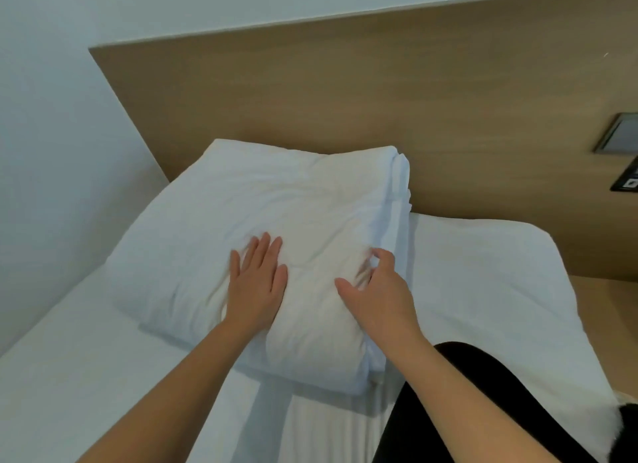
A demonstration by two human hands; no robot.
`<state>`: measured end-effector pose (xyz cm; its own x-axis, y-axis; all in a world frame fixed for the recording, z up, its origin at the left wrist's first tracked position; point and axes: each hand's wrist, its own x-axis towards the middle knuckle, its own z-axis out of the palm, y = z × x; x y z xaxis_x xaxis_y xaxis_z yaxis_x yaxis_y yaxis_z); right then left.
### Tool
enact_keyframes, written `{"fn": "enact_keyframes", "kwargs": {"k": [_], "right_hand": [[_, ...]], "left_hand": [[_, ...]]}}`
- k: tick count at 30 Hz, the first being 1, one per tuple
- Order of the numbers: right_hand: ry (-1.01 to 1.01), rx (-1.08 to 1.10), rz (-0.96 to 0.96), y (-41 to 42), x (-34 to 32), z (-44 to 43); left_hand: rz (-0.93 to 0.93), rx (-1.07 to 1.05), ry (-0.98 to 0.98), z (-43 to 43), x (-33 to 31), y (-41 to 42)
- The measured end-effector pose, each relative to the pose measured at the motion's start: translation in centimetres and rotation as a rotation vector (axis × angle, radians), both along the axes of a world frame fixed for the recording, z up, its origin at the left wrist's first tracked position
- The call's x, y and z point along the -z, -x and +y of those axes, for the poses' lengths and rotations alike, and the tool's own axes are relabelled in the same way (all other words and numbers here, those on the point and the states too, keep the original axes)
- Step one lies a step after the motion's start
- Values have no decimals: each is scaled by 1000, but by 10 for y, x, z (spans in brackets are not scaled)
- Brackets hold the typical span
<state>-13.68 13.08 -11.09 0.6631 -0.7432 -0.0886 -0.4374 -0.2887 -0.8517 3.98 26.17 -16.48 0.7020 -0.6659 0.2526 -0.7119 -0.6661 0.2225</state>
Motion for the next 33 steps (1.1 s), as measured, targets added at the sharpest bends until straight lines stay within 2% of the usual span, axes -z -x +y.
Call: {"fn": "enact_keyframes", "kwargs": {"k": [3, 7, 9, 11, 14, 18, 23, 27, 29, 30, 33], "right_hand": [[-83, -24, 17, 1, 5, -1], [-147, 23, -206, 6, 6, -11], [-261, 69, -263, 11, 13, -14], [-375, 80, -250, 13, 20, -16], [-392, 92, -169, 8, 14, -34], [-706, 15, -95, -8, 10, -55], [-618, -4, -64, -30, 29, -72], [-608, -109, -81, -12, 29, -77], [-447, -65, -188, 5, 32, -75], [-374, -31, -263, 13, 33, -74], [-410, -89, -411, 29, 32, -66]], "left_hand": [[45, 20, 81, 3, 1, 28], [5, 34, 228, 8, 12, 65], [-22, -9, 216, 11, 20, 74], [-34, -36, 174, 14, 28, 82], [-120, 58, 138, 6, 31, 92], [-264, 183, 101, -25, 28, 95], [-240, 108, 8, -68, 29, 96], [-193, 123, 133, -64, 23, 103], [-110, 24, 298, -47, 27, 108], [-42, -94, 405, -41, 28, 112], [297, -621, 685, -38, 28, 128]]}}
